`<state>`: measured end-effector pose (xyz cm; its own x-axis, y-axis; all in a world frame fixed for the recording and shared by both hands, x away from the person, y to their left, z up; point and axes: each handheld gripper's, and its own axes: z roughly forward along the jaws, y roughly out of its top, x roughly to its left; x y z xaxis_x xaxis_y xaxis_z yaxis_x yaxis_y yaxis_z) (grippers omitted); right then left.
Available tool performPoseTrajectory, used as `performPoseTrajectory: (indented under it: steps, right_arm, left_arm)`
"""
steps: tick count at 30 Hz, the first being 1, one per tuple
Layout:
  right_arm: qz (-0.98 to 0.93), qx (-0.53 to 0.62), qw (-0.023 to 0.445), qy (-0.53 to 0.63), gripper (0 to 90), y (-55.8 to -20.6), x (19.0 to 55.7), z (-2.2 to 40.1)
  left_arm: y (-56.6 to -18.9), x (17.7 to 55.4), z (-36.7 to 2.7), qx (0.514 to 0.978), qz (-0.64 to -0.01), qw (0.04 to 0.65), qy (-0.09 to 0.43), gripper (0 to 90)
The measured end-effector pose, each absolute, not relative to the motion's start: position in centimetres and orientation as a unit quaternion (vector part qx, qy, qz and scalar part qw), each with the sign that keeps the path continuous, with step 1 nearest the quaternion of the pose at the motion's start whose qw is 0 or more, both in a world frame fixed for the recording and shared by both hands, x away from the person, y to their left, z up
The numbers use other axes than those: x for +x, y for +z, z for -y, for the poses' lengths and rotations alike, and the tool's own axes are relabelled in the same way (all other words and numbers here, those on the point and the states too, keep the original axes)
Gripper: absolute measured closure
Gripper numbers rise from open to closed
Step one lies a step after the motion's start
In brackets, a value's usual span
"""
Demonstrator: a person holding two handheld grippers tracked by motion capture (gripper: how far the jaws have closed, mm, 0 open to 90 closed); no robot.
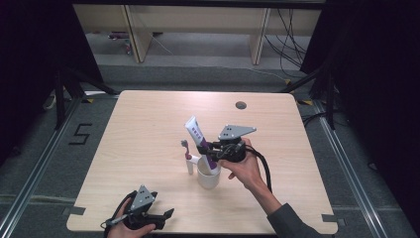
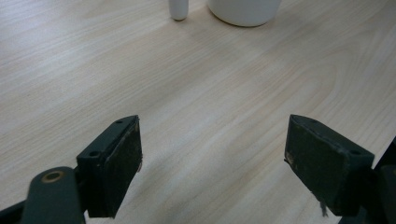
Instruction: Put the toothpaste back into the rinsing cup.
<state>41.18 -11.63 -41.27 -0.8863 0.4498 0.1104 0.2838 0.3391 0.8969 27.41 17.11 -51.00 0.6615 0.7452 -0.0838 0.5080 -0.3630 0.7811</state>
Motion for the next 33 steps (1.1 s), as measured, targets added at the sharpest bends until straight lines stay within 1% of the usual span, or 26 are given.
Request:
performPoseTrajectory:
  steps: [3, 4, 5, 6, 7, 8, 11, 15, 16, 17, 19, 20, 21, 24, 26, 27, 29, 33]
  right_arm:
    - [-0.818, 0.219, 0.085, 0.526, 77.2, -41.9, 41.3, 11.5]
    - [-0.821, 0.217, 0.081, 0.522, 77.2, -42.0, 41.3, 11.4]
    - [-0.818, 0.231, 0.066, 0.523, 77.1, -42.3, 41.1, 11.2]
    - [-0.822, 0.22, 0.075, 0.521, 77.1, -42.4, 41.3, 11.3]
    - [-0.82, 0.227, 0.065, 0.522, 77.1, -42.5, 41.2, 11.2]
    - [-0.824, 0.23, 0.067, 0.513, 77.1, -42.6, 41.2, 11.2]
    - [-0.828, 0.225, 0.069, 0.509, 76.9, -42.9, 41.1, 11.1]
    - [-0.831, 0.214, 0.079, 0.508, 76.8, -43.4, 41.3, 11.1]
    - [-0.834, 0.221, 0.065, 0.502, 76.7, -43.5, 41.2, 11.1]
    - [-0.833, 0.215, 0.075, 0.503, 76.7, -43.6, 41.2, 11.2]
    - [-0.838, 0.214, 0.075, 0.497, 76.7, -43.7, 41.2, 11.2]
    - [-0.837, 0.222, 0.066, 0.495, 76.6, -43.9, 41.0, 11.1]
    - [-0.84, 0.217, 0.069, 0.492, 76.6, -44.0, 41.0, 11.2]
    - [-0.841, 0.212, 0.074, 0.492, 76.5, -44.3, 41.0, 11.3]
    - [-0.843, 0.217, 0.068, 0.488, 76.5, -44.4, 40.9, 11.4]
    - [-0.845, 0.213, 0.072, 0.485, 76.4, -44.4, 40.8, 11.4]
    - [-0.847, 0.213, 0.07, 0.481, 76.4, -44.6, 40.7, 11.5]
    - [-0.85, 0.214, 0.074, 0.475, 76.2, -44.9, 40.5, 11.7]
  left_arm:
    - [-51.0, 27.4, -17.2, 0.819, -0.38, 0.406, 0.143, 18.6]
    - [-50.9, 27.4, -17.2, 0.819, -0.38, 0.406, 0.143, 18.5]
    - [-51.0, 27.4, -17.1, 0.813, -0.385, 0.412, 0.144, 18.5]
    - [-51.0, 27.4, -17.1, 0.814, -0.385, 0.41, 0.144, 18.5]
    - [-51.0, 27.4, -17.0, 0.812, -0.388, 0.413, 0.143, 18.5]
    - [-51.0, 27.4, -17.2, 0.818, -0.381, 0.406, 0.144, 18.5]
    - [-51.0, 27.4, -17.1, 0.813, -0.386, 0.412, 0.144, 18.6]
    - [-51.0, 27.4, -17.2, 0.819, -0.38, 0.406, 0.143, 18.6]
    - [-51.0, 27.4, -17.1, 0.816, -0.383, 0.408, 0.143, 18.6]
    - [-51.0, 27.4, -17.1, 0.814, -0.385, 0.41, 0.144, 18.5]
    - [-51.0, 27.4, -17.2, 0.819, -0.38, 0.406, 0.143, 18.6]
    - [-50.9, 27.4, -17.2, 0.819, -0.38, 0.404, 0.143, 18.6]
    - [-51.0, 27.4, -17.1, 0.813, -0.385, 0.411, 0.144, 18.6]
    - [-51.0, 27.4, -17.2, 0.819, -0.38, 0.405, 0.144, 18.6]
    - [-51.0, 27.4, -17.2, 0.819, -0.38, 0.405, 0.144, 18.5]
    - [-51.0, 27.4, -17.0, 0.811, -0.389, 0.413, 0.144, 18.6]
    - [-51.0, 27.4, -17.2, 0.821, -0.381, 0.401, 0.144, 18.6]
    - [-51.0, 27.4, -17.1, 0.818, -0.383, 0.403, 0.144, 18.6]
